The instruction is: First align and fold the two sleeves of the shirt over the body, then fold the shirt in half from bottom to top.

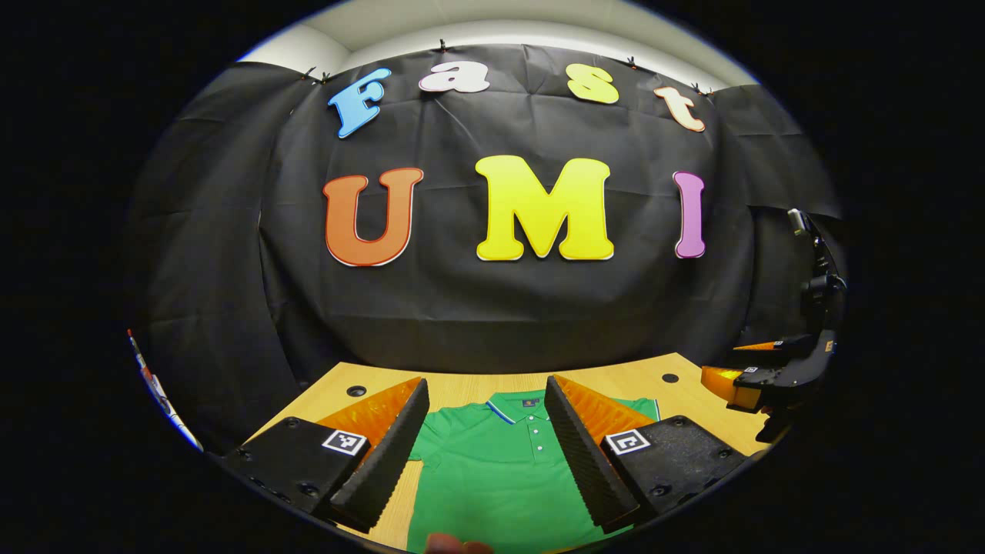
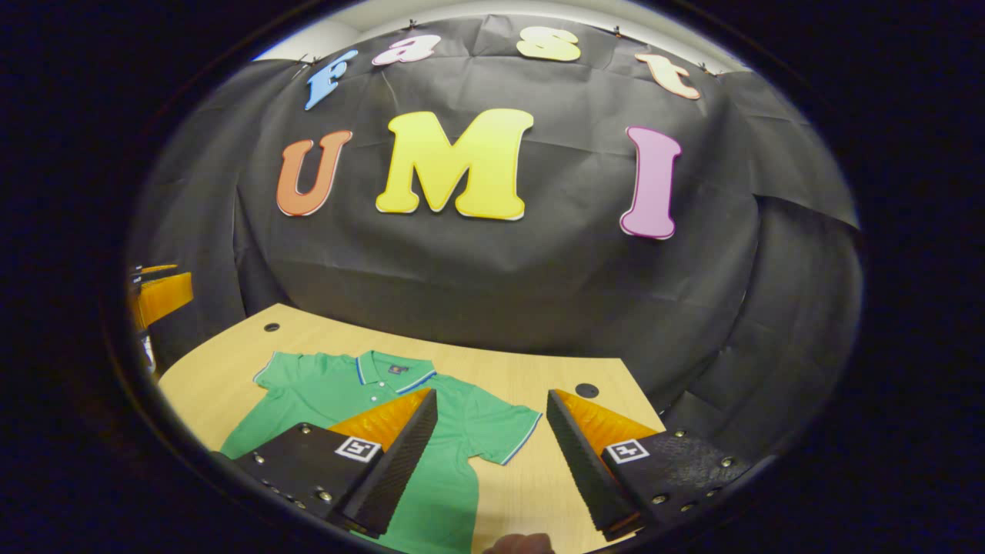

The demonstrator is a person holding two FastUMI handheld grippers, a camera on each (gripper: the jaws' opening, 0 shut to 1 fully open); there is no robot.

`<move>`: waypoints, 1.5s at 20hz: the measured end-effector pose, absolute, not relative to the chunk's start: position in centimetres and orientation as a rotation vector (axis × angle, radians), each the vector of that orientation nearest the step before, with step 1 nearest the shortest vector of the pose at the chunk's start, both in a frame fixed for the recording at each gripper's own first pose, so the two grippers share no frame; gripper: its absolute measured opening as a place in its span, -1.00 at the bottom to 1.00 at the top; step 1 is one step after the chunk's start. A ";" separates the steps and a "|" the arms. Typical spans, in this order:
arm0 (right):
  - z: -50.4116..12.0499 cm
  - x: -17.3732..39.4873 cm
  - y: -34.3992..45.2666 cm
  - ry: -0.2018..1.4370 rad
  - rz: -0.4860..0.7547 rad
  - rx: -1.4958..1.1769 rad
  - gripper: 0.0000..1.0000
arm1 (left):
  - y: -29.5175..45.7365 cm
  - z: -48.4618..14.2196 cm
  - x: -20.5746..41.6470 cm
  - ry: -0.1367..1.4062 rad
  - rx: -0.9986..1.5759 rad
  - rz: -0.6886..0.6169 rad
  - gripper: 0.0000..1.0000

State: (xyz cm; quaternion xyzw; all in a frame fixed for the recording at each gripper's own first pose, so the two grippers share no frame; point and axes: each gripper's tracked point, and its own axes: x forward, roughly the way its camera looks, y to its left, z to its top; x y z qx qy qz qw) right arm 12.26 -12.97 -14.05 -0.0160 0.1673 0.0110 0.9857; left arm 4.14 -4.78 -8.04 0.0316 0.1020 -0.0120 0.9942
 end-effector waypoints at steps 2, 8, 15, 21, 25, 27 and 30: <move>-16.3 14.2 -13.9 0.366 0.042 -0.043 0.81 | -4.9 -8.8 4.3 0.231 0.068 -0.008 0.94; -22.2 20.9 -16.2 0.431 0.081 -0.083 0.81 | -5.1 -12.0 4.3 0.324 0.083 0.033 0.94; -30.2 26.5 -17.7 0.570 0.095 -0.049 0.81 | -6.1 -14.2 3.3 0.408 0.117 0.038 0.94; -34.4 29.8 -17.6 0.636 0.118 -0.057 0.81 | -6.6 -15.3 3.3 0.444 0.104 0.038 0.94; -36.8 29.8 -17.1 0.696 0.139 -0.033 0.80 | -6.5 -15.7 3.1 0.462 0.097 0.041 0.94; -37.1 29.9 -17.0 0.703 0.144 -0.015 0.92 | -6.5 -15.7 3.1 0.463 0.100 0.040 0.94; -37.4 29.7 -16.9 0.720 0.158 -0.034 0.89 | -6.5 -16.1 3.2 0.470 0.089 0.037 0.94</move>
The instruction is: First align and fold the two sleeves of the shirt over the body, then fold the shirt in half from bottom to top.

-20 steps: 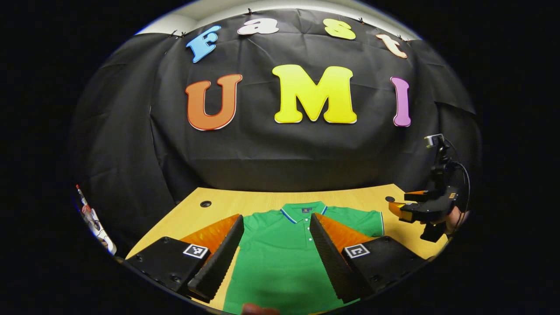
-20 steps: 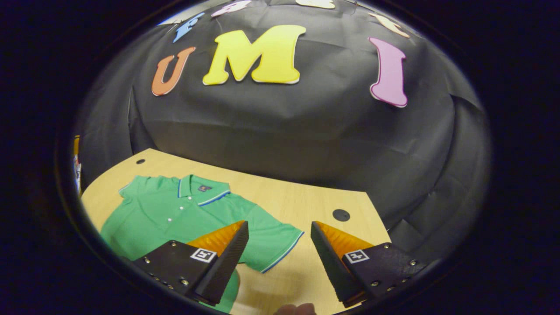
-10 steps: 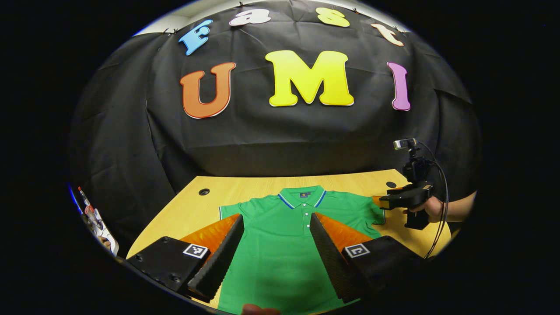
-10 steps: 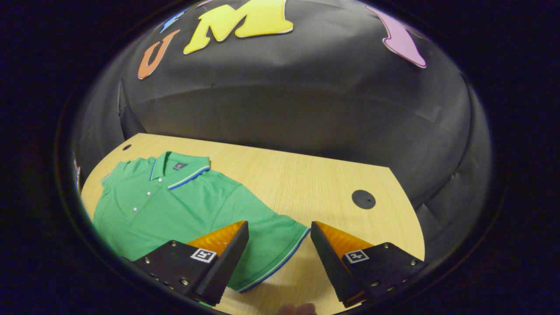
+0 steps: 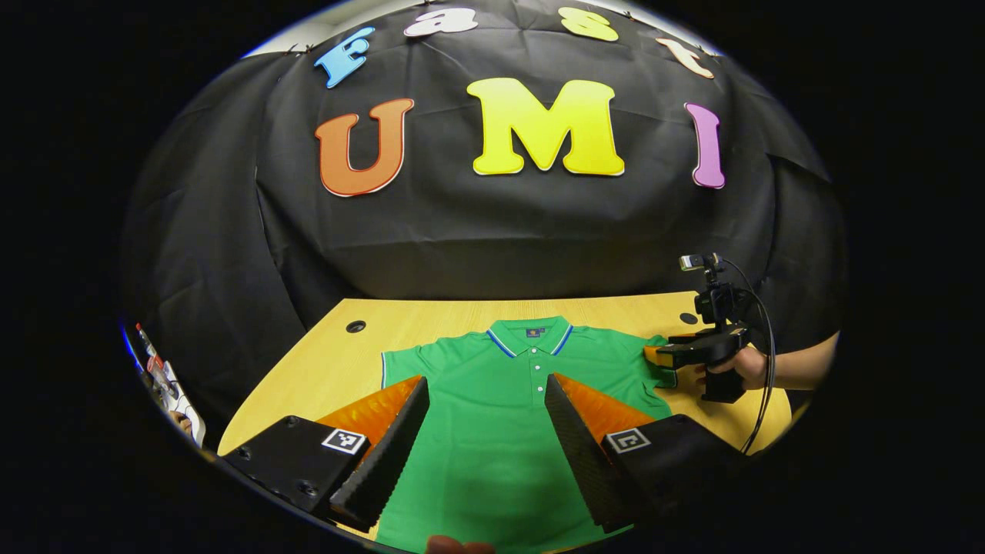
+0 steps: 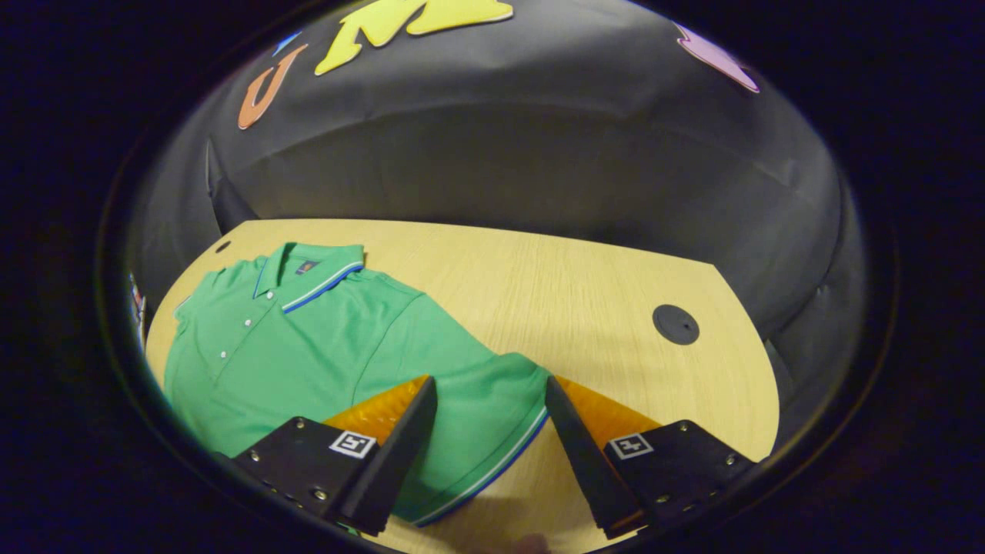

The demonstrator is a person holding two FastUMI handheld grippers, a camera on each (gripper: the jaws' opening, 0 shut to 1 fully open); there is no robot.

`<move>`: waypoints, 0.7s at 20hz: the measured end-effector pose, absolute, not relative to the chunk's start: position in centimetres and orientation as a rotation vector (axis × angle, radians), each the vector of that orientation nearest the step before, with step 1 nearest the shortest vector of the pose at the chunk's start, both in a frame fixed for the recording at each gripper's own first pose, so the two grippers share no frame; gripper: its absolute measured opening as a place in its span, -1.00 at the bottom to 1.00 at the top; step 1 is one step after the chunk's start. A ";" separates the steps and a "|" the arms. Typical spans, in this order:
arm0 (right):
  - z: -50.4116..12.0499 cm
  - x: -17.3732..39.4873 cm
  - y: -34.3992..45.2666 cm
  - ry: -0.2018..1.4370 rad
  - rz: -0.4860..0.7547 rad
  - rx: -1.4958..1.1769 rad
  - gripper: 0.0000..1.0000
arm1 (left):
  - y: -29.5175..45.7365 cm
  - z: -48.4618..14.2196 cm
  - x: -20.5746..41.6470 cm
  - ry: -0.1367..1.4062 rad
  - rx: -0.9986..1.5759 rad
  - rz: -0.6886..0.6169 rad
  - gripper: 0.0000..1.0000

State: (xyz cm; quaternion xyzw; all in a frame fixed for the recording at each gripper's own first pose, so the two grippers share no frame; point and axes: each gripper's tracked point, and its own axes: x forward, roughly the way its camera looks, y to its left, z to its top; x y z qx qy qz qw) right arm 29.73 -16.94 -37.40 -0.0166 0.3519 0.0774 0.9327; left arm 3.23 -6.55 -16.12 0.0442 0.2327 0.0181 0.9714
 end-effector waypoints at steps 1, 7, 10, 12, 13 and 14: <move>-37.3 29.7 -16.7 0.723 0.166 -0.026 0.90 | -6.6 -16.1 3.3 0.471 0.085 0.034 0.94; -37.0 29.3 -14.5 0.727 0.207 -0.074 -0.17 | -5.8 -15.8 3.4 0.458 0.094 0.018 0.94; -36.4 29.3 -14.7 0.733 0.166 -0.019 -0.77 | -4.4 -15.8 2.6 0.457 0.087 0.039 0.94; -36.3 29.3 -14.4 0.761 0.146 0.037 -0.95 | -3.1 -15.6 2.3 0.456 0.090 0.055 0.94; -36.0 29.1 -14.5 0.762 0.142 0.064 -0.95 | -2.5 -15.5 2.4 0.452 0.093 0.061 0.94; -35.5 29.1 -14.5 0.756 0.134 0.090 -0.96 | -1.9 -15.5 2.4 0.449 0.095 0.067 0.94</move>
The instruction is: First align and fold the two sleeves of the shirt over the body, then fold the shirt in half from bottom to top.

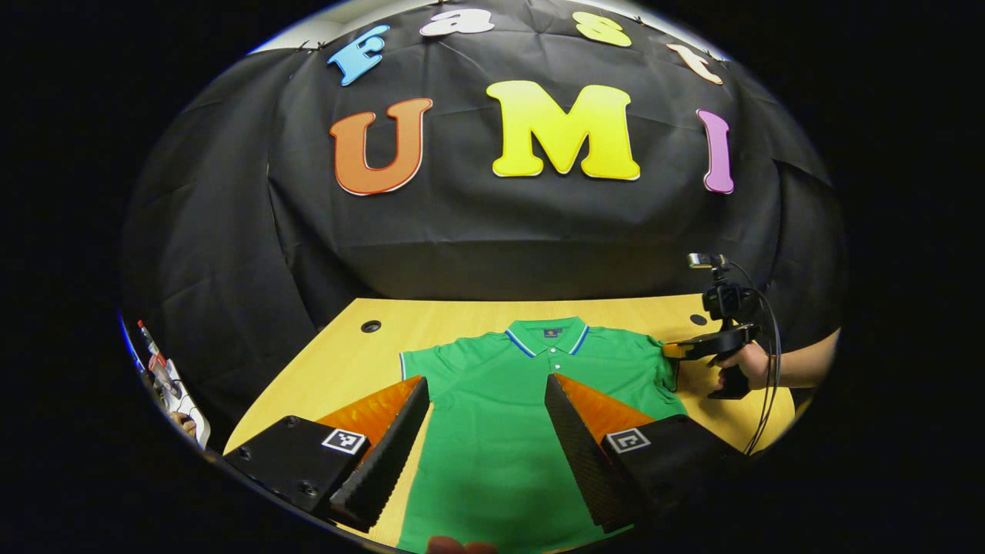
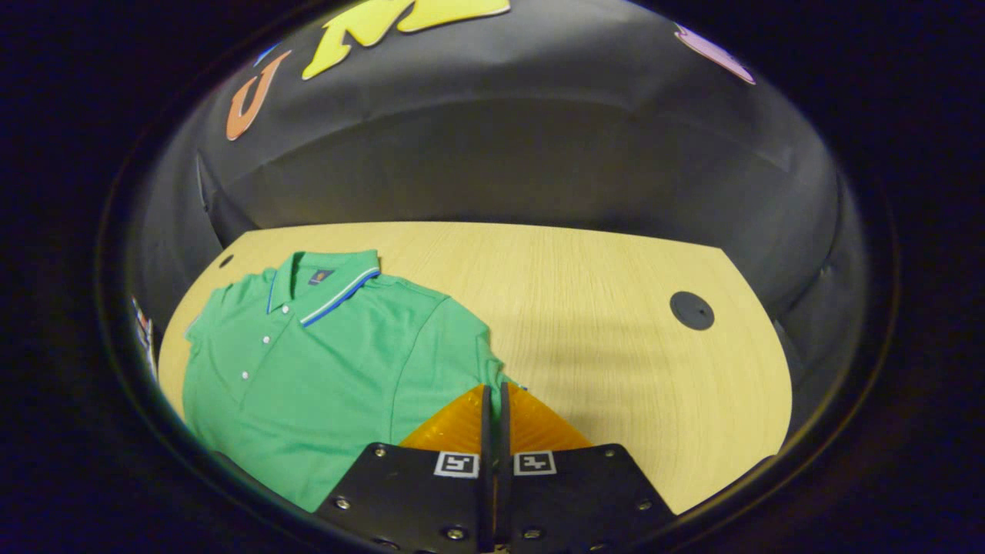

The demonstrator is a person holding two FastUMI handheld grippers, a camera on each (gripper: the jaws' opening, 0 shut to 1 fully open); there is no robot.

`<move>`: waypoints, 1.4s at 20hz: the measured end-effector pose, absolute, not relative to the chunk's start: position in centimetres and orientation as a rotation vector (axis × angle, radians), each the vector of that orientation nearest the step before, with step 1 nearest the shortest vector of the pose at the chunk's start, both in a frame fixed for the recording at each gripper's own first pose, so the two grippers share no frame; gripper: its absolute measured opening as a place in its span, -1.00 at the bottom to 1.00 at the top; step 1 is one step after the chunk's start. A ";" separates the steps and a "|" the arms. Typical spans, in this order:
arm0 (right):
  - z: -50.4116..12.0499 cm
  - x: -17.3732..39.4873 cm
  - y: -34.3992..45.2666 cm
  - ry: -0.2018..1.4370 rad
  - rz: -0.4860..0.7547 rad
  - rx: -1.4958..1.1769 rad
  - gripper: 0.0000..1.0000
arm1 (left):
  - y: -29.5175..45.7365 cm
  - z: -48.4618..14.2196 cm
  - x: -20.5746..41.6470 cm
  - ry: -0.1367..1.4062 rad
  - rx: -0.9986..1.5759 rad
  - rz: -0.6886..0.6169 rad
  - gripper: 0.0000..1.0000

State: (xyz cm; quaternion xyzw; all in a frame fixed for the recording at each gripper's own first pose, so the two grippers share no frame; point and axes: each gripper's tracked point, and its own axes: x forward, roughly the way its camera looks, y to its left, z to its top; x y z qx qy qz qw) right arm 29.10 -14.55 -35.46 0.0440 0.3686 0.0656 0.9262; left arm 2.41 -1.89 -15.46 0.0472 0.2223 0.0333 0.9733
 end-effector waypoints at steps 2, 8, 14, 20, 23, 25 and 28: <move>-34.1 29.1 -14.7 0.734 0.114 0.129 -0.97 | -1.1 -15.6 2.3 0.449 0.087 0.073 0.94; -30.1 28.7 -13.1 0.679 0.110 0.119 -0.98 | 0.6 -15.6 1.8 0.441 0.048 0.082 0.94; -26.0 28.0 -9.8 0.641 0.116 0.094 -0.97 | 4.0 -15.1 1.1 0.405 0.029 0.111 0.94; -23.2 27.3 -4.8 0.631 0.129 0.050 -0.98 | 8.2 -15.2 0.2 0.388 -0.014 0.156 0.94; -22.5 26.7 -1.1 0.637 0.155 0.046 -0.97 | 10.4 -15.3 -0.4 0.384 -0.013 0.174 0.94; -22.5 26.1 1.7 0.655 0.182 0.051 -0.98 | 11.5 -15.7 -0.9 0.389 -0.013 0.179 0.94; -22.3 24.6 6.5 0.687 0.257 0.101 -0.96 | 13.0 -15.9 -1.1 0.395 -0.015 0.182 0.94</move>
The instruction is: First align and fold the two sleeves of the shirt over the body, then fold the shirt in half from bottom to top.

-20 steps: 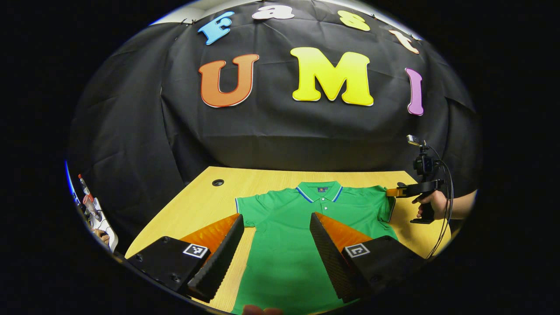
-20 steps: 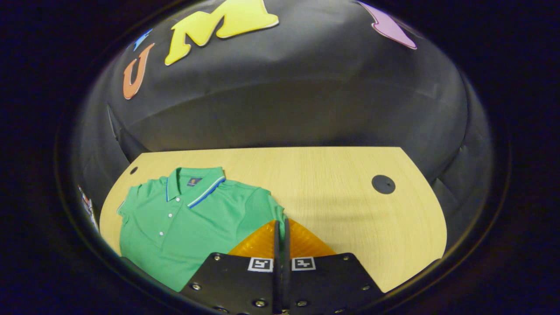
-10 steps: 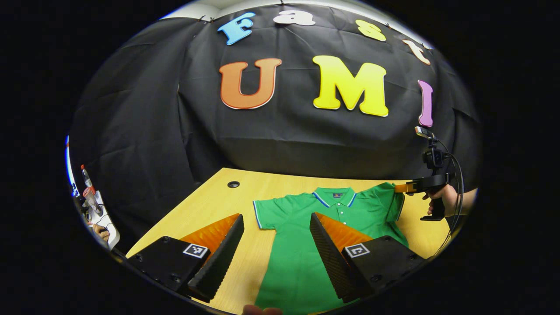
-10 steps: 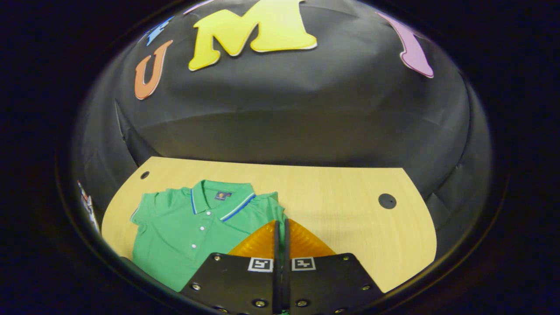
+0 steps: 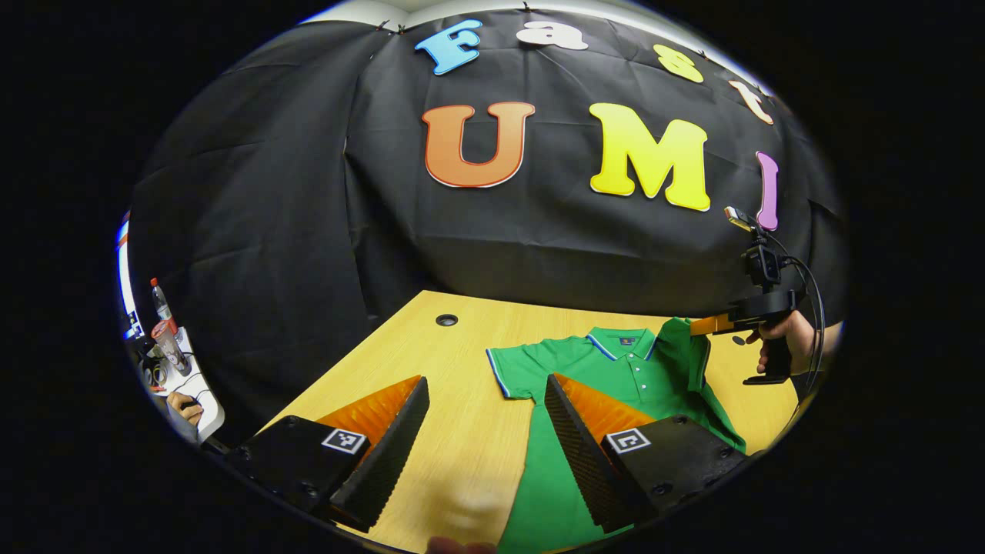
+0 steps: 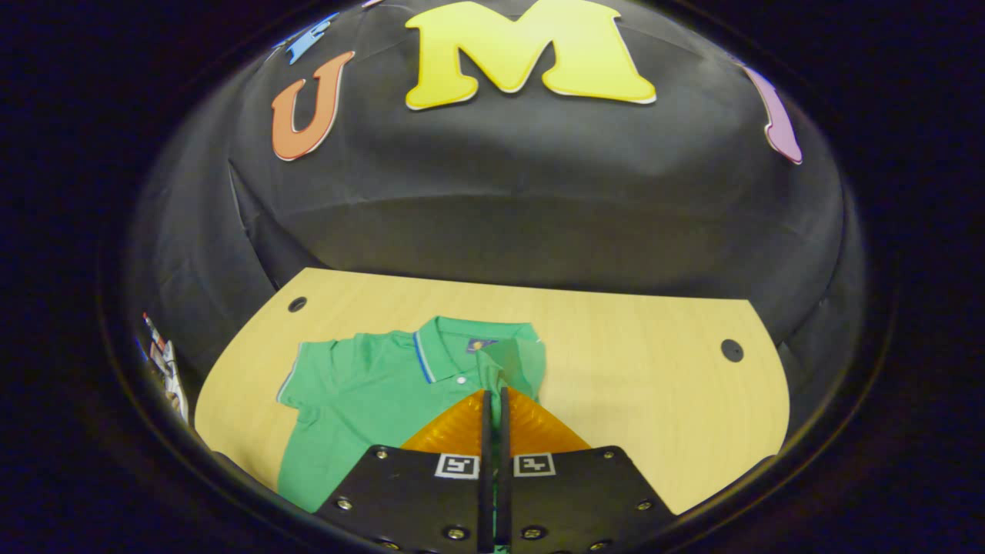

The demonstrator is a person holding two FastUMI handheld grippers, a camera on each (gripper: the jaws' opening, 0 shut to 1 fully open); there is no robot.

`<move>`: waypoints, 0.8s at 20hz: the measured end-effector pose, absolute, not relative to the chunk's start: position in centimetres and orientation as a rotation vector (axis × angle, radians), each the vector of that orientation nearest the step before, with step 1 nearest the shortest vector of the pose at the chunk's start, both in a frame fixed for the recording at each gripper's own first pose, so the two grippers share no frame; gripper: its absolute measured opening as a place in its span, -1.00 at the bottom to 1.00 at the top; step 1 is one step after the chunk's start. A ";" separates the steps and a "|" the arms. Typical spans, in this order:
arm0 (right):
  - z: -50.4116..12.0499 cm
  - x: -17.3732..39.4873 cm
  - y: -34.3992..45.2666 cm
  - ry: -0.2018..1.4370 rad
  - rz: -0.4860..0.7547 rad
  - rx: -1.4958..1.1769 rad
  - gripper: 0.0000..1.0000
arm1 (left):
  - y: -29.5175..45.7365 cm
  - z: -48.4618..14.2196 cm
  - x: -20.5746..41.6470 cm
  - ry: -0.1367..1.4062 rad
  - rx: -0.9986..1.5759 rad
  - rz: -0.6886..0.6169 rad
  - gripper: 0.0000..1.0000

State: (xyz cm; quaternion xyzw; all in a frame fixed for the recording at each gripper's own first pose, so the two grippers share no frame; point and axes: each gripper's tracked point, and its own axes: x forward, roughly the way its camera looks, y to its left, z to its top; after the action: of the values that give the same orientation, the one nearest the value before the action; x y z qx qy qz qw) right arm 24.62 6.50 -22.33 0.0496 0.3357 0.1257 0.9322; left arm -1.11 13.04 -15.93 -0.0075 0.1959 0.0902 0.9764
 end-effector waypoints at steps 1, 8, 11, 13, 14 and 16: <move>-21.9 24.1 8.0 0.691 0.281 0.131 -0.84 | 13.3 -16.2 -1.1 0.401 -0.019 0.178 0.94; -17.7 21.7 7.5 0.593 0.291 0.111 0.22 | 12.8 -16.8 0.3 0.406 -0.030 0.103 0.94; -15.9 20.0 5.4 0.546 0.246 0.067 0.23 | 12.1 -16.7 1.5 0.401 -0.036 0.050 0.94; -14.8 18.3 4.2 0.523 0.213 0.042 0.22 | 11.5 -17.1 2.2 0.399 -0.060 0.016 0.94; -14.3 17.4 3.9 0.510 0.199 0.041 0.22 | 11.3 -17.1 2.8 0.398 -0.074 -0.004 0.94; -13.5 15.0 3.8 0.493 0.198 0.017 0.23 | 11.3 -17.2 4.3 0.397 -0.096 -0.039 0.94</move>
State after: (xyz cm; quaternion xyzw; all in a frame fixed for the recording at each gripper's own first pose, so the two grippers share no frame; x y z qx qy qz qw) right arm 15.02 3.77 -13.45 0.0084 0.2435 0.0977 0.9649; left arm 4.25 11.28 -17.23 -0.0475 0.1970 -0.0195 0.9791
